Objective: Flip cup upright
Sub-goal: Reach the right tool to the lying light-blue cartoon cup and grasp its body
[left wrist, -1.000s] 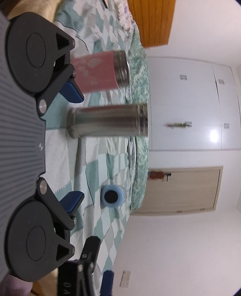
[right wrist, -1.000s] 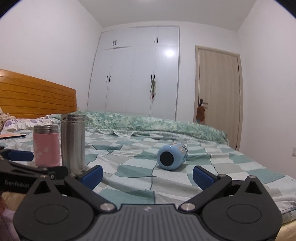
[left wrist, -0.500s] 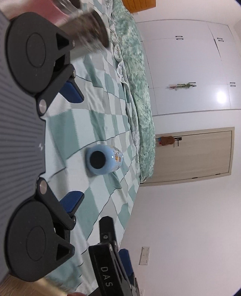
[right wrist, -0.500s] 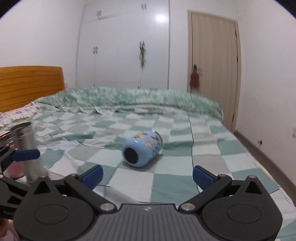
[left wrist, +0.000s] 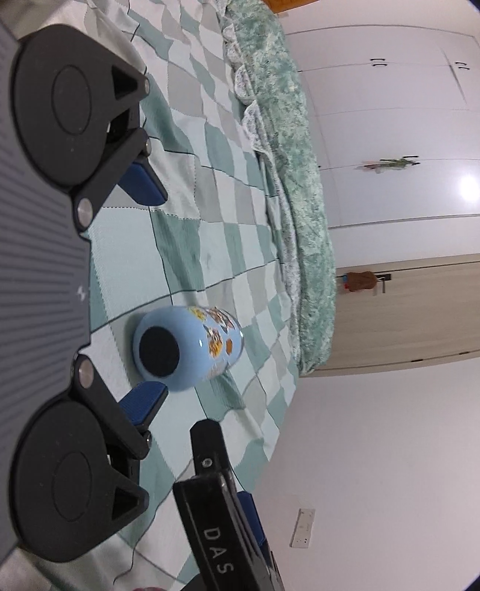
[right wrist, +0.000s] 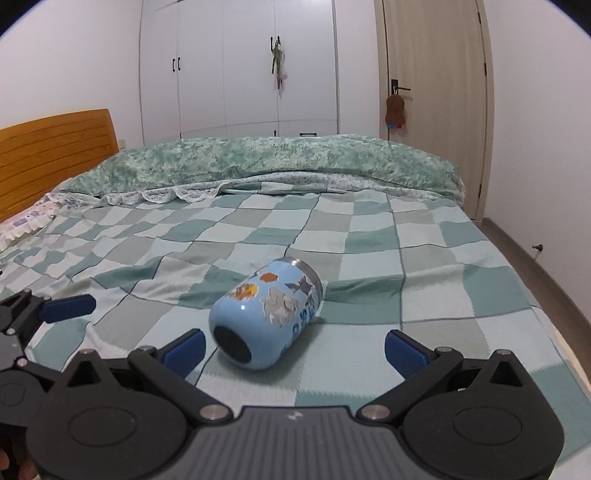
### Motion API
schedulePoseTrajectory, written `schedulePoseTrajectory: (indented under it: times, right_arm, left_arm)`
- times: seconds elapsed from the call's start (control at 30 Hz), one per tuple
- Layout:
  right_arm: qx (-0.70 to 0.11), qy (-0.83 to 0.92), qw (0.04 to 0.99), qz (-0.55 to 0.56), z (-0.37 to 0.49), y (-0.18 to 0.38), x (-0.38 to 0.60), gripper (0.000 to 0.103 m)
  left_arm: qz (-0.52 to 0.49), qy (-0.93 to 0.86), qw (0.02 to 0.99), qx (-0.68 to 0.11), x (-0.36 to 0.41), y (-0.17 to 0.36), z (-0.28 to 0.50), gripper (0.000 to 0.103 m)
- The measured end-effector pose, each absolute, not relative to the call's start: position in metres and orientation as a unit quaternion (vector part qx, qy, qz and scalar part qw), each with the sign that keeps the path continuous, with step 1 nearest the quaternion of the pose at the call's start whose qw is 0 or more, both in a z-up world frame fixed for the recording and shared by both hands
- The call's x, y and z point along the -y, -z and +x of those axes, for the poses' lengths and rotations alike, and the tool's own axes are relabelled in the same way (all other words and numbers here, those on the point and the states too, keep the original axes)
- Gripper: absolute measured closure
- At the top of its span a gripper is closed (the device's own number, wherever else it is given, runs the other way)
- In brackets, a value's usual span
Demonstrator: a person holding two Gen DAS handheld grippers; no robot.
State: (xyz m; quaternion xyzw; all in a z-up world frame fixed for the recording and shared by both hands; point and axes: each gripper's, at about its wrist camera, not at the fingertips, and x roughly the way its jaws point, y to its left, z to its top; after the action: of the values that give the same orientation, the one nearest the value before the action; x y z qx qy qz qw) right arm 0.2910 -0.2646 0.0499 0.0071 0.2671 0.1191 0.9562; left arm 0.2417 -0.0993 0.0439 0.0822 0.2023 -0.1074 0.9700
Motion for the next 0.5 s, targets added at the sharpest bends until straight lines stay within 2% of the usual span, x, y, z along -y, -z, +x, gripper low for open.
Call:
schedulePoseTrajectory:
  times: [0.5]
  right_arm:
    - [-0.317,-0.110,0.942,0.011,0.363,-0.030,0.217,0.000]
  left_arm:
    - [0.132,0.129,0.952,-0.245,0.054,-0.025,0.310,0.000]
